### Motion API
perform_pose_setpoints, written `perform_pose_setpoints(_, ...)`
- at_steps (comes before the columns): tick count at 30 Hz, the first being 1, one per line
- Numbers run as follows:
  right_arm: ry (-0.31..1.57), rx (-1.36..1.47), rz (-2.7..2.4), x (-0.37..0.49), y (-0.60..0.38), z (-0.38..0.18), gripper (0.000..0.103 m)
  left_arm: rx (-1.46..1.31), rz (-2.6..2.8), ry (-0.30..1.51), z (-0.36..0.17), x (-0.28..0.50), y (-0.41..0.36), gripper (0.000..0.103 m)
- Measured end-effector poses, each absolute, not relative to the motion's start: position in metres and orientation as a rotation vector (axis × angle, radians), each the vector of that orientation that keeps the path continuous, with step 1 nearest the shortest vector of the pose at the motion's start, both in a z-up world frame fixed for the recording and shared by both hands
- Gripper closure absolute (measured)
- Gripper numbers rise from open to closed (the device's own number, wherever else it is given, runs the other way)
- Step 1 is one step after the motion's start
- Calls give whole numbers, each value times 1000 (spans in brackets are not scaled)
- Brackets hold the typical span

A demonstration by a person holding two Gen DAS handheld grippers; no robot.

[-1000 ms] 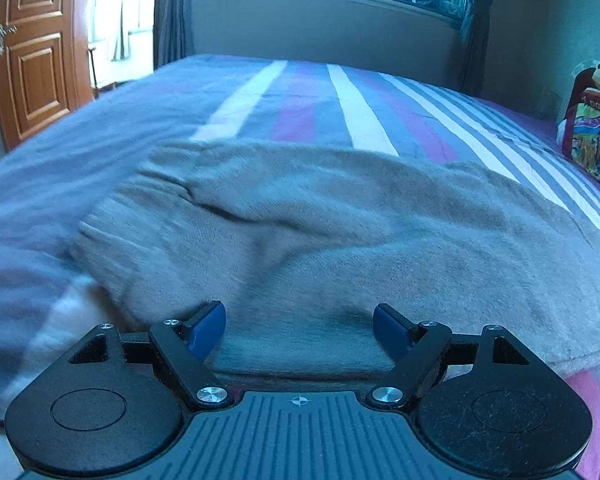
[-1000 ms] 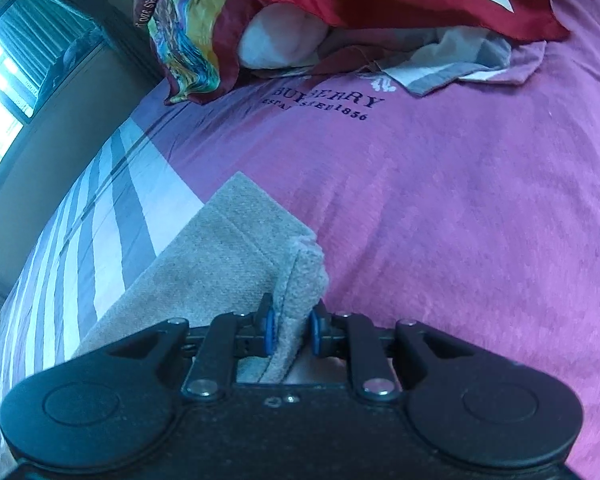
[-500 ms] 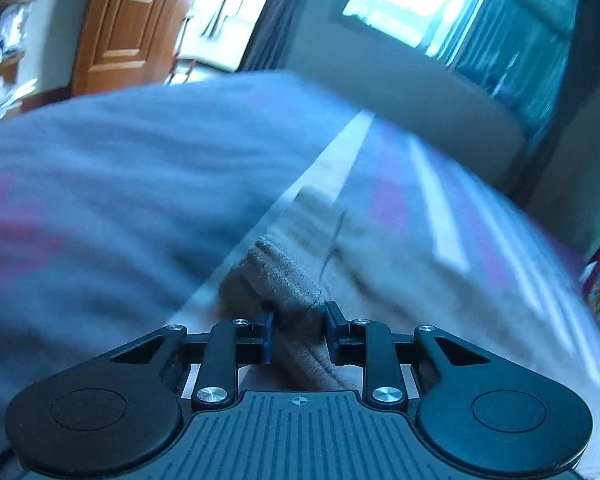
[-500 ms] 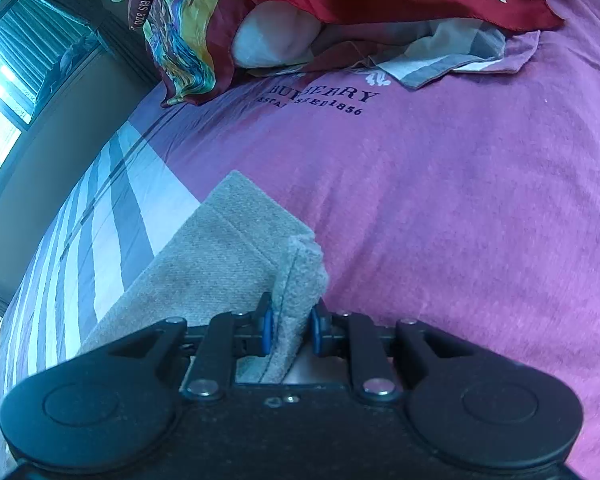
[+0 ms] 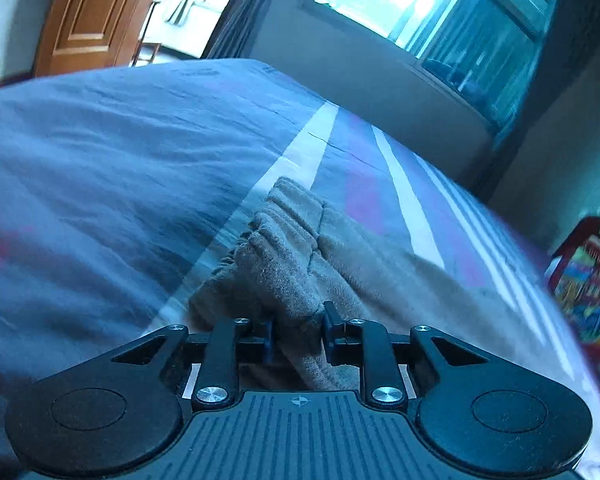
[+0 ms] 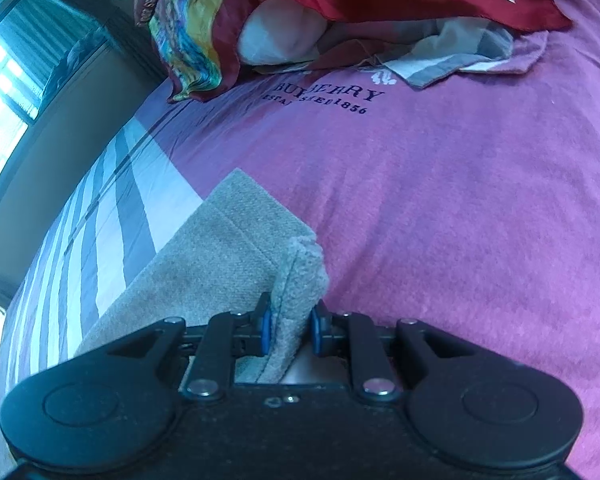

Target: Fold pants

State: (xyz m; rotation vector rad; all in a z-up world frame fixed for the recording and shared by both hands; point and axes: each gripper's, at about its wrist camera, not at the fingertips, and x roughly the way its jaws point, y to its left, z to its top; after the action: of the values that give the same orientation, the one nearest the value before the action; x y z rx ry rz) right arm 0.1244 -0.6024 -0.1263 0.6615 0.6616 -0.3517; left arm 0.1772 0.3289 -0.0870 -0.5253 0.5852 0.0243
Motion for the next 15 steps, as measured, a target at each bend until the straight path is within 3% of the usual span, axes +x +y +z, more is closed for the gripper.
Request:
perform_pose_setpoints(1,661,661,-351,125,-602,-127,86,-545,12,590,-88,179,331,62)
perform_pose_setpoints(3,655,664,-354,125,-602,-127,85,-581,0,591,-90,185,331,60)
perform_pose_setpoints(4,652,660,-356,125,-600,-128,84,-578,12,608,-89,193,332,67)
perform_pose_setpoints(5,651,658,-358,126,-599,-128,84,-558,32,614,-84,200,330,82)
perform_pose_setpoints(12,654,661,-338,123,-603,-128,85,-659,-277,188,-26,191,331,82)
perform_pose_setpoints(13,654,662,-338,123,-603,-128,85,-659,-261,218,-32,193,337,82)
perform_pose_setpoints(15,653,660,-341,123,-602,-128,85,-584,-118,459,-59,211,348,82)
